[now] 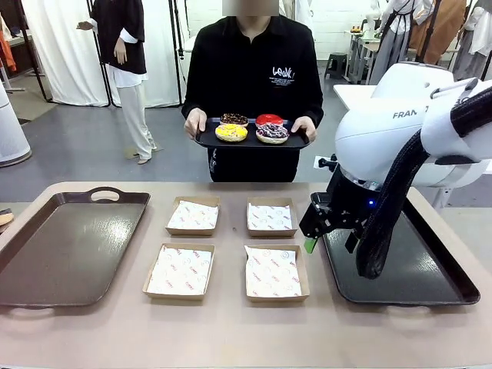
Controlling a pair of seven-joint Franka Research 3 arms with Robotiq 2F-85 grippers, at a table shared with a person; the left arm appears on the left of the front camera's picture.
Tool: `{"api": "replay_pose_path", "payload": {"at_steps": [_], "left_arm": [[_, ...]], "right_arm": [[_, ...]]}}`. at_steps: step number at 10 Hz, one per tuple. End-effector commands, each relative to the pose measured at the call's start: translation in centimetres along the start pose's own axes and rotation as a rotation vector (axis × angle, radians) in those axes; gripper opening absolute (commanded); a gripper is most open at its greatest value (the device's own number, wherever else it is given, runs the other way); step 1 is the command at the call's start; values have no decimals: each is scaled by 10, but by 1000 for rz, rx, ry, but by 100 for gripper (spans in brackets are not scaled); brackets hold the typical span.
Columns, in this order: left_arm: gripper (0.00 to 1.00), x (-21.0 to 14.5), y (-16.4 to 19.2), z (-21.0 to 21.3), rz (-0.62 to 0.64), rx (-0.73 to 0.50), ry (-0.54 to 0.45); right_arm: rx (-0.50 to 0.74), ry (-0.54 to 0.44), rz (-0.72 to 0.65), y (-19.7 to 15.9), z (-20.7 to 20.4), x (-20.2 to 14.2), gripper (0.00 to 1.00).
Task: Individually package the donuts and arrange them on the tray.
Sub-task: Pick up one Paper togo box.
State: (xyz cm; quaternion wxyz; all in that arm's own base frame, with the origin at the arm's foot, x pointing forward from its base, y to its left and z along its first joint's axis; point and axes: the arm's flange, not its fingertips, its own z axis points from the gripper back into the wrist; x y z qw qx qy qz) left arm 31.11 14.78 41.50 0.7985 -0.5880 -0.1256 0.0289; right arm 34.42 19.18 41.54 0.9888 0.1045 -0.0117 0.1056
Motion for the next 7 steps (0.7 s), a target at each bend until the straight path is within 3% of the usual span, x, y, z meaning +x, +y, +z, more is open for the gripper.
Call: {"api": "replay_pose_path", "payload": {"at_steps": [1, 7], "left_arm": [[100, -1, -1, 2, -3, -14, -6], [100, -1, -1, 2, -3, -14, -6]], "right_arm": [[-17, 9, 2, 2, 1, 1, 100], [-17, 9, 2, 2, 1, 1, 100]]}}
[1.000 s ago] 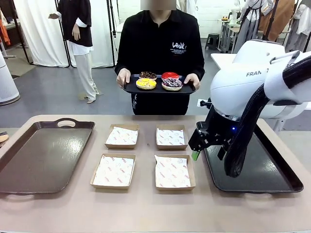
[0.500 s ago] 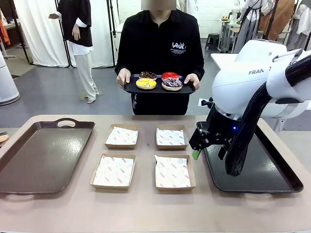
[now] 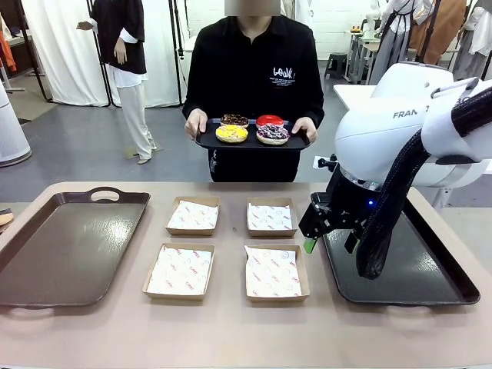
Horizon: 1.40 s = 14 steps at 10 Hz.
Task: Individually package the donuts and arrange them on the tray.
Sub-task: Pick up one Paper togo box.
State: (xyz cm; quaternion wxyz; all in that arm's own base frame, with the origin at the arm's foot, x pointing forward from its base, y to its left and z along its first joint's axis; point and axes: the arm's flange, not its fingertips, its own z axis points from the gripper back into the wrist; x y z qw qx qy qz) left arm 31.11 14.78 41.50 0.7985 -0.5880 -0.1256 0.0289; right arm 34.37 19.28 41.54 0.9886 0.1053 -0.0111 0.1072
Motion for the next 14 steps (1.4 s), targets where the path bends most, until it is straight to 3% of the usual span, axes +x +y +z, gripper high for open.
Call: {"api": "replay_pose_path", "payload": {"at_steps": [1, 7, 9, 11, 14], "left_arm": [[100, -1, -1, 2, -3, -14, -6], [100, -1, -1, 2, -3, -14, -6], [100, -1, -1, 2, -3, -14, -6], [100, -1, -1, 2, -3, -14, -6], [100, -1, -1, 2, -3, -14, -6]], "right_arm": [[-19, 8, -1, 1, 1, 2, 100], [-118, -53, -223, 42, -19, 30, 100], [-157, -89, -253, 53, -34, 36, 100], [-196, -42, -254, 56, -55, 35, 100], [-213, -47, -230, 50, -77, 30, 100]]}}
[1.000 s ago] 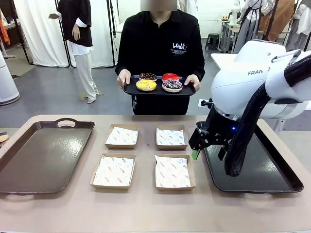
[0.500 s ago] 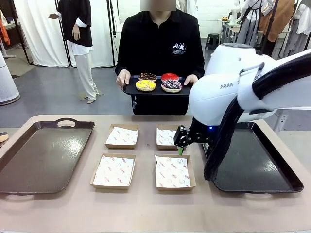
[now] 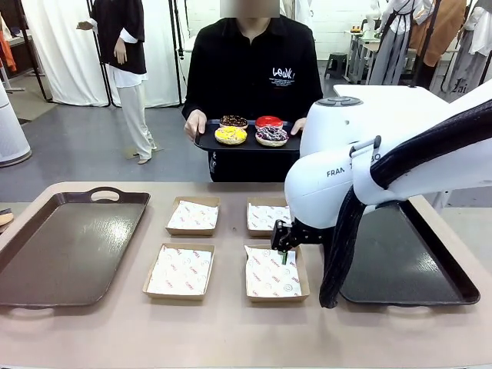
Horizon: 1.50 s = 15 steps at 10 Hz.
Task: Individually package the donuts and arrange them on the tray.
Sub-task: Pick up one Paper togo box.
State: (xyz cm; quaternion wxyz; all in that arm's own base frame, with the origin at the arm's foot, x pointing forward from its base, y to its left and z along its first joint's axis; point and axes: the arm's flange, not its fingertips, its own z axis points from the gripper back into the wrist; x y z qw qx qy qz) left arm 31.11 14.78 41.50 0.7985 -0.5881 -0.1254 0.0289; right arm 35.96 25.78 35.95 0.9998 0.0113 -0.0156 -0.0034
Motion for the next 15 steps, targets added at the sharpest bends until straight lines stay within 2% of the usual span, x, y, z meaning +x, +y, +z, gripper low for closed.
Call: {"api": "replay_pose_path", "payload": {"at_steps": [1, 7, 8, 9, 10, 12, 13, 14, 15], "left_arm": [[100, -1, -1, 2, -4, -14, -6], [100, -1, -1, 2, -4, -14, -6], [100, -1, -1, 2, -4, -14, -6], [100, -1, -1, 2, -4, -14, -6], [100, -1, -1, 2, -4, -14, -6], [100, -1, -1, 2, -4, -14, -6], [100, -1, -1, 2, -4, -14, -6], [100, -1, -1, 2, -4, -14, -6], [100, -1, -1, 2, -4, -14, -6]], "right_arm": [[-11, -36, -2, 7, -19, 1, 100], [-1, -66, 16, 5, -49, 9, 100], [3, -72, 36, 4, -53, 11, 43], [5, -69, 43, 5, -54, 10, 42], [6, -75, 43, 5, -52, 10, 0], [14, -71, 39, 5, -51, 11, 0], [14, -71, 35, 5, -50, 11, 15], [16, -76, 28, 5, -49, 11, 5], [18, -78, 23, 4, -48, 11, 0]]}}
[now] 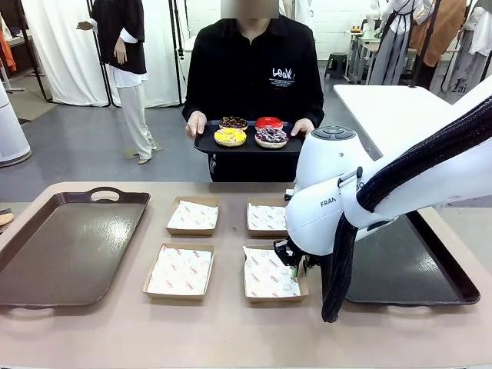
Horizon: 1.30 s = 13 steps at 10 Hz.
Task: Individually package the donuts and arrange them on the tray.
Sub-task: Pick up one Paper togo box.
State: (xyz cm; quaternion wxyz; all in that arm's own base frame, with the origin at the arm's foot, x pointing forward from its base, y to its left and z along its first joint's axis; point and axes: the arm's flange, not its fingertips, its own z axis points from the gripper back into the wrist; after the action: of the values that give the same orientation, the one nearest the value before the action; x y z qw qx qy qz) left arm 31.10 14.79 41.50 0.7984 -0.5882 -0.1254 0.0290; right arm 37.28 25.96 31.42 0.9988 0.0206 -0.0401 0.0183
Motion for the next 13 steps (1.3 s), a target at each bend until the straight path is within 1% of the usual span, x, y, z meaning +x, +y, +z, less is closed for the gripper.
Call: {"api": "replay_pose_path", "payload": {"at_steps": [1, 3, 4, 5, 6, 7, 8, 10, 12, 13], "left_arm": [[100, -1, -1, 2, -4, -14, -6], [100, -1, -1, 2, -4, -14, -6], [100, -1, -1, 2, -4, -14, -6], [100, -1, -1, 2, -4, -14, -6], [100, -1, -1, 2, -4, -14, -6], [100, -1, -1, 2, -4, -14, -6], [100, -1, -1, 2, -4, -14, -6], [100, -1, -1, 2, -4, -14, -6], [100, -1, -1, 2, -4, -14, -6], [100, -1, -1, 2, -4, -14, -6]], "right_arm": [[2, -29, -25, 3, -2, 0, 0], [6, -29, -39, 2, -2, 0, 0], [8, -29, -73, 2, 1, 0, 0], [21, 13, -94, 6, 12, -2, 0], [11, 33, -83, 12, 32, -5, 0], [-7, 60, -68, 17, 64, -3, 0], [-31, 45, -34, 22, 95, 3, 0], [-59, 79, 37, 29, 147, 27, 0], [-94, 111, 18, 38, 183, 66, 0], [-94, 102, -4, 40, 193, 89, 0]]}}
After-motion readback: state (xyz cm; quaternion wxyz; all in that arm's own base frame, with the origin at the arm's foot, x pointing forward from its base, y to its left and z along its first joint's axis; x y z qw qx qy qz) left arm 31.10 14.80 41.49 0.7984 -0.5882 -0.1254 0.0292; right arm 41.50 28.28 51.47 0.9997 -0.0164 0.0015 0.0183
